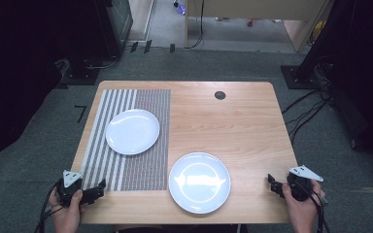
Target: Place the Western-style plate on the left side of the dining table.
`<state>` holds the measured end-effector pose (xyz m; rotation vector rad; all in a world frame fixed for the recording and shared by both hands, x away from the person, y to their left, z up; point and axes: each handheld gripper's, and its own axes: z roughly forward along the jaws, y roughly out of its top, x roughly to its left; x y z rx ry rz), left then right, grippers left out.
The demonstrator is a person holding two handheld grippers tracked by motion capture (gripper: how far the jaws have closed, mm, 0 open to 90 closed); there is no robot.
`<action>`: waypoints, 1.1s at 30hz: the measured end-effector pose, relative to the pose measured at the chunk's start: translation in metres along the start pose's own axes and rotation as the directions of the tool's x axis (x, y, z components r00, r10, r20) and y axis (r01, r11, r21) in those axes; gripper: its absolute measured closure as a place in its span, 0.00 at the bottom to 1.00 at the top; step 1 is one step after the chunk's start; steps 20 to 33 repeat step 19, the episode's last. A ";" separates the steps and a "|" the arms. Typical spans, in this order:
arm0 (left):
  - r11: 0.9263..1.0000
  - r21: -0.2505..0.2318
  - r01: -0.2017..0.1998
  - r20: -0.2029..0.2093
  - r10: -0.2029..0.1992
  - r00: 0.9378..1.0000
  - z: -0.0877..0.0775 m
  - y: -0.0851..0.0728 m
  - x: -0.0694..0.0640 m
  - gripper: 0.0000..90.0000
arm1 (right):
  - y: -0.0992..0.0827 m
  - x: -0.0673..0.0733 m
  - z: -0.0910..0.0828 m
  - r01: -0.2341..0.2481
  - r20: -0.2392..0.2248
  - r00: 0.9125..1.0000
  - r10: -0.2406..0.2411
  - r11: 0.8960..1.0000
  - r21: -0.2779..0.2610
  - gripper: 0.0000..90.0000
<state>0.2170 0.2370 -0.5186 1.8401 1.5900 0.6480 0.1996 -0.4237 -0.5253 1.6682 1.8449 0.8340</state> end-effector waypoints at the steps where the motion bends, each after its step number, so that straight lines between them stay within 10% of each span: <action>1: 1.000 0.005 -0.011 -0.008 0.011 1.000 0.000 0.000 -0.001 0.01 | 0.000 0.000 0.000 0.000 0.000 1.000 0.000 1.000 0.000 0.16; 33: 0.999 0.013 -0.031 -0.009 0.031 0.999 0.001 0.000 -0.002 0.01 | 0.000 0.000 0.000 0.001 -0.001 1.000 -0.001 1.000 -0.001 0.16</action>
